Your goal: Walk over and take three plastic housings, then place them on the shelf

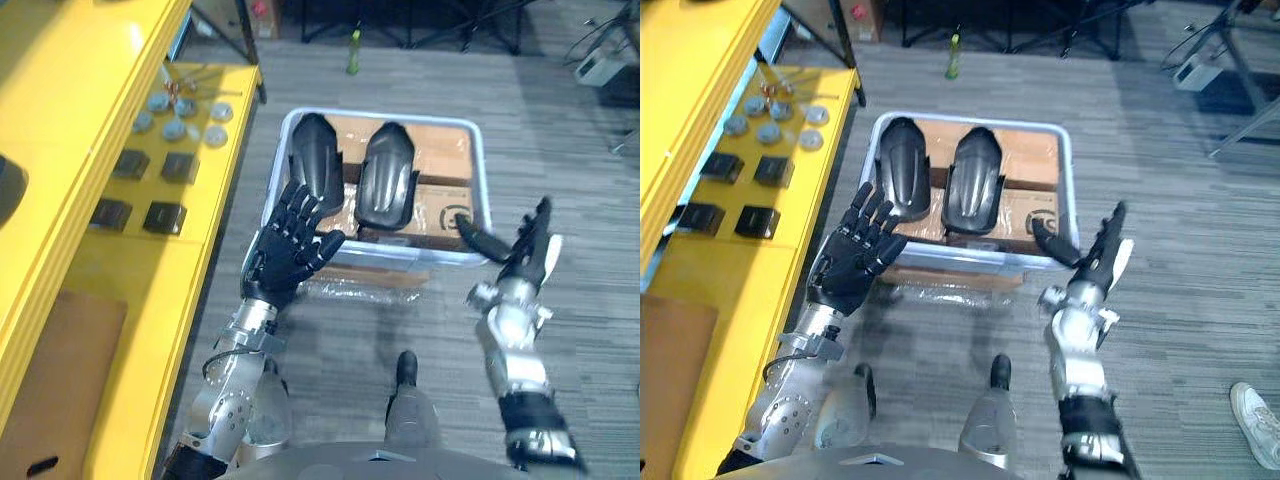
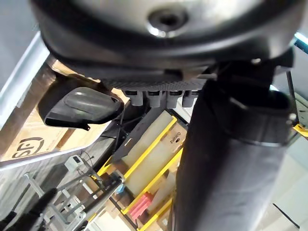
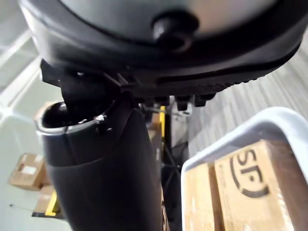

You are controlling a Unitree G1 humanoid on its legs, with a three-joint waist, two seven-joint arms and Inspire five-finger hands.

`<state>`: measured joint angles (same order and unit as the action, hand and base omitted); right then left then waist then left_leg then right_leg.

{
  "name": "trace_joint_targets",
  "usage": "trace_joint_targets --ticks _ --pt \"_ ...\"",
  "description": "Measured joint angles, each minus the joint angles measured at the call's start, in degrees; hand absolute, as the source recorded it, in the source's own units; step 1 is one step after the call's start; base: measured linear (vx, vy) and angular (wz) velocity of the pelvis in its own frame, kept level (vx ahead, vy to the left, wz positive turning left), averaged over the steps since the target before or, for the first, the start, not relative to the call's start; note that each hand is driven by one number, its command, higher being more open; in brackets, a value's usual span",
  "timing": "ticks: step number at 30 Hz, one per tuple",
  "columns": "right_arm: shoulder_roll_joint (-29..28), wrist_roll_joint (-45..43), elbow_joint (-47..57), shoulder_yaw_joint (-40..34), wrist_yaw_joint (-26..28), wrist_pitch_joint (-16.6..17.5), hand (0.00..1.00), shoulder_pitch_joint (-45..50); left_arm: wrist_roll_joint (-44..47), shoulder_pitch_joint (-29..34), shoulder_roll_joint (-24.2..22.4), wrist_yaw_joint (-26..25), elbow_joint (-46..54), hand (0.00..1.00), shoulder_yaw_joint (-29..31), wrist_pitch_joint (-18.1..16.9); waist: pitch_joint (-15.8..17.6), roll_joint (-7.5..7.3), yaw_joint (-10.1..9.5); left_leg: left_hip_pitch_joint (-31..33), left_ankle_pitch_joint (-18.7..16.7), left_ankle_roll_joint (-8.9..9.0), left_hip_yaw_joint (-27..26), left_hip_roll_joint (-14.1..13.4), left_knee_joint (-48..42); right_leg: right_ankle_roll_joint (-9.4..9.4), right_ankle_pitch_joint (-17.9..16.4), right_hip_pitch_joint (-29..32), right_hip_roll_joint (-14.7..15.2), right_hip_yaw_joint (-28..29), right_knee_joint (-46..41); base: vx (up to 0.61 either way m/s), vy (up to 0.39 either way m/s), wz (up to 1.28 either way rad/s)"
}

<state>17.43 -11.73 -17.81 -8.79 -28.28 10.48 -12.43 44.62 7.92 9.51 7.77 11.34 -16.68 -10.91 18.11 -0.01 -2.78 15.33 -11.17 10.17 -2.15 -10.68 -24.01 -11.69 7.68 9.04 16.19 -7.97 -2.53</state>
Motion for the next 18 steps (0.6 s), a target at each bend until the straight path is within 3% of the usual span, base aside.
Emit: trace_joint_targets --ticks 3,8,12,18 --pt "5.18 -0.45 -7.81 -1.17 -1.70 -0.21 1.00 -7.77 -0.02 -1.79 0.44 0.13 0.01 1.00 -0.36 0.21 2.41 -0.32 -1.55 2.47 0.48 0.09 2.59 -0.22 -0.95 0.33 0.71 0.45 -0.95 -1.52 0.79 -0.05 -0.020 0.19" --pt "8.82 -3.62 -16.85 -0.79 -1.28 -0.42 1.00 -13.82 -1.12 -1.76 0.68 0.94 -0.06 1.00 -0.38 2.27 4.32 -1.35 -3.89 4.43 0.54 0.09 4.82 -0.33 -2.59 0.33 0.73 0.28 -1.37 -3.46 0.74 0.04 0.006 0.18" --pt "12.31 -5.77 -23.64 1.32 1.42 -1.78 1.00 -20.10 -2.24 -2.51 1.71 1.02 -1.04 1.00 -0.25 2.27 6.28 -1.19 -5.14 6.22 0.52 0.09 7.06 0.08 -3.38 0.32 0.73 0.40 -1.37 -5.26 0.54 -0.01 0.021 0.19" --pt "17.42 -6.63 -31.81 7.45 3.93 -5.45 1.00 -30.84 -2.38 -3.57 1.70 0.84 -6.92 1.00 -0.42 3.59 9.03 0.20 -6.82 8.40 0.85 0.09 8.84 0.36 -4.29 0.28 0.69 1.16 -1.36 -7.05 -0.36 -0.04 0.025 0.13"
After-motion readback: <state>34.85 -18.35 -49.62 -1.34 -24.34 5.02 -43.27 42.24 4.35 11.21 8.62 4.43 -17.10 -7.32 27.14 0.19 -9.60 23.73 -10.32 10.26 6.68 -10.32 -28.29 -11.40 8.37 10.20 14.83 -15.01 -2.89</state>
